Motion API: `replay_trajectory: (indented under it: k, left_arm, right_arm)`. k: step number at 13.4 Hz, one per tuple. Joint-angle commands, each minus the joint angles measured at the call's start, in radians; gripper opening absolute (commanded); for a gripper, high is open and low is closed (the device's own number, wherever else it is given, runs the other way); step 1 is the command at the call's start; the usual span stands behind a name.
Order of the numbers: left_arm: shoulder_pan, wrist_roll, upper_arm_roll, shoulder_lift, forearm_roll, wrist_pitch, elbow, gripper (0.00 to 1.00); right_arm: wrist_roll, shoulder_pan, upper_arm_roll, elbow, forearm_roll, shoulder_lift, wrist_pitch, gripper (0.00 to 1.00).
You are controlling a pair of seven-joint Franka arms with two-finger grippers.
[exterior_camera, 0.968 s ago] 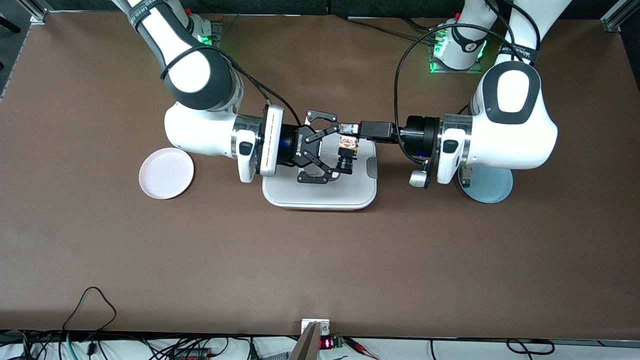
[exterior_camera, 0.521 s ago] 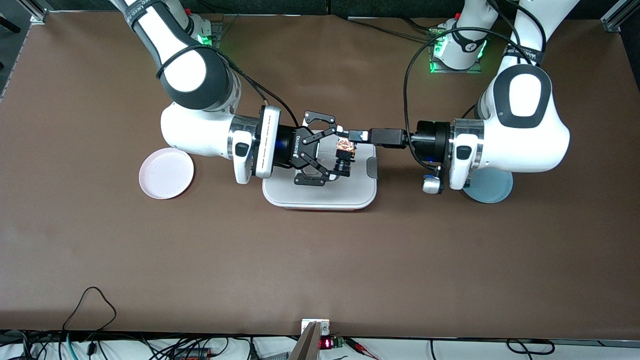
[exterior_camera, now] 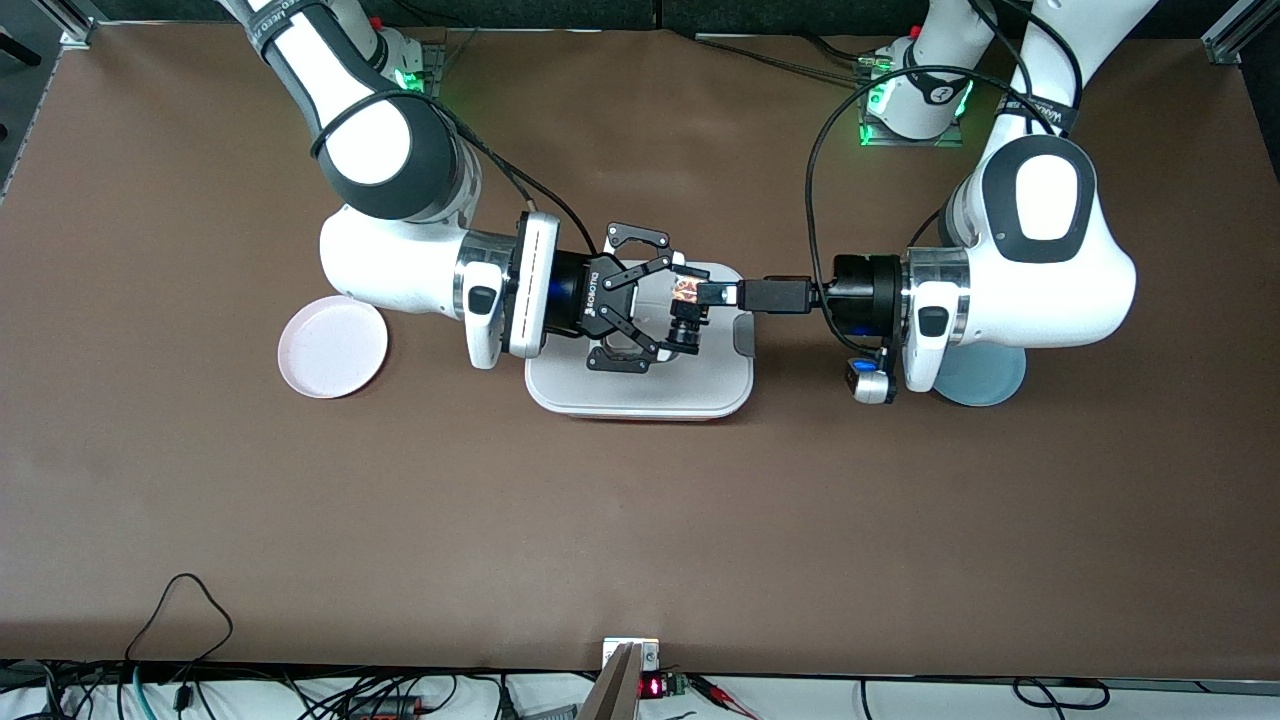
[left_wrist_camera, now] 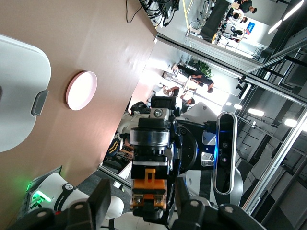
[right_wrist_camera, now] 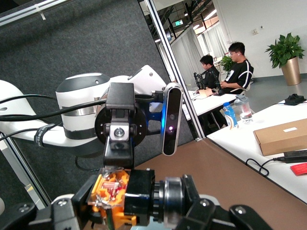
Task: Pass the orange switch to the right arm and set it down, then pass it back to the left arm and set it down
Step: 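Open the right gripper and pull it back from the switch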
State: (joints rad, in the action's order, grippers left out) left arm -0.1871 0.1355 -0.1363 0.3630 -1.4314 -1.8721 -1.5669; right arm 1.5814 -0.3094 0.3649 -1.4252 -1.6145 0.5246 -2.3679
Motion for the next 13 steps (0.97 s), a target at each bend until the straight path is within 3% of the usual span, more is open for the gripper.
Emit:
replay_trajectory:
  k: [1, 4, 7, 10, 13]
  left_arm:
    - [-0.014, 0.024, -0.005, 0.007, -0.018, -0.042, 0.022, 0.56]
    - [-0.043, 0.039, -0.006, 0.004, -0.017, -0.088, 0.022, 0.44]
    - [-0.040, 0.045, -0.005, 0.002, -0.017, -0.085, 0.022, 0.14]
    - [-0.037, 0.078, -0.005, 0.002, -0.014, -0.084, 0.022, 0.00]
    - [-0.037, 0.081, -0.005, 0.001, -0.014, -0.082, 0.022, 0.00]
  right_arm:
    - [-0.012, -0.005, 0.000, 0.003, -0.008, -0.008, -0.007, 0.21]
    - [-0.012, -0.007, 0.000, 0.003, -0.008, -0.008, -0.007, 0.21]
    - [-0.012, -0.007, 0.000, 0.003, -0.008, -0.008, -0.007, 0.21]
    - [-0.012, -0.008, 0.000, 0.003, -0.008, -0.008, -0.007, 0.21]
    - [-0.009, -0.008, 0.000, 0.002, -0.010, -0.008, -0.008, 0.24]
